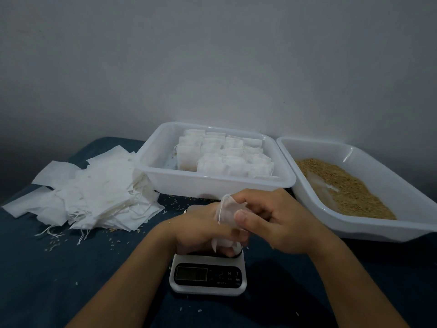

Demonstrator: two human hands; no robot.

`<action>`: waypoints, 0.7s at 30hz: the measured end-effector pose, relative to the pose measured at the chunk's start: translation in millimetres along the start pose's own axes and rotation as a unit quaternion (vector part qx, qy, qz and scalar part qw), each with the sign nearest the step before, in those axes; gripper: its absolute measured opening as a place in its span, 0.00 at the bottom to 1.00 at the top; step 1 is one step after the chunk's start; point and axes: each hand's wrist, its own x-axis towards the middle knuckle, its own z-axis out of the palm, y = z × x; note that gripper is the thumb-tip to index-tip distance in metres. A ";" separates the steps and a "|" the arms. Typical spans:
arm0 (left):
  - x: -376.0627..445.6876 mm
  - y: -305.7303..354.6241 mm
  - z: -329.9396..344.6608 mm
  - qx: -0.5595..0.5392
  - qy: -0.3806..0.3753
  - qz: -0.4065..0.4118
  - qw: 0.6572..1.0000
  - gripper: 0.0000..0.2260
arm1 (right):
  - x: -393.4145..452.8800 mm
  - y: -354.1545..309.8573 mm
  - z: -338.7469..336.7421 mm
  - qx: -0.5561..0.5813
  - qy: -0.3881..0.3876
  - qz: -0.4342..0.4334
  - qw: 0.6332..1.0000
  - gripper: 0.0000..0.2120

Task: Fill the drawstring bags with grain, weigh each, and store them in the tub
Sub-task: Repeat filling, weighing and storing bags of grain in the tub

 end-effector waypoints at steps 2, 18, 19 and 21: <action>-0.2 1.2 1.4 0.017 -0.002 0.011 1.000 0.14 | 0.0 -4.5 -3.2 -0.028 -0.005 -0.010 1.000 0.08; 2.5 -6.0 -7.6 0.244 0.160 0.041 0.955 0.11 | -3.7 64.9 -82.4 -0.163 0.354 0.209 0.897 0.10; 2.9 -7.4 -8.1 0.270 0.170 0.048 0.946 0.11 | -7.6 85.4 -92.4 -0.196 0.339 0.285 0.875 0.13; 3.8 -9.8 -8.5 0.300 0.183 0.056 0.935 0.12 | -17.1 117.4 -104.0 -0.251 0.234 0.416 0.842 0.18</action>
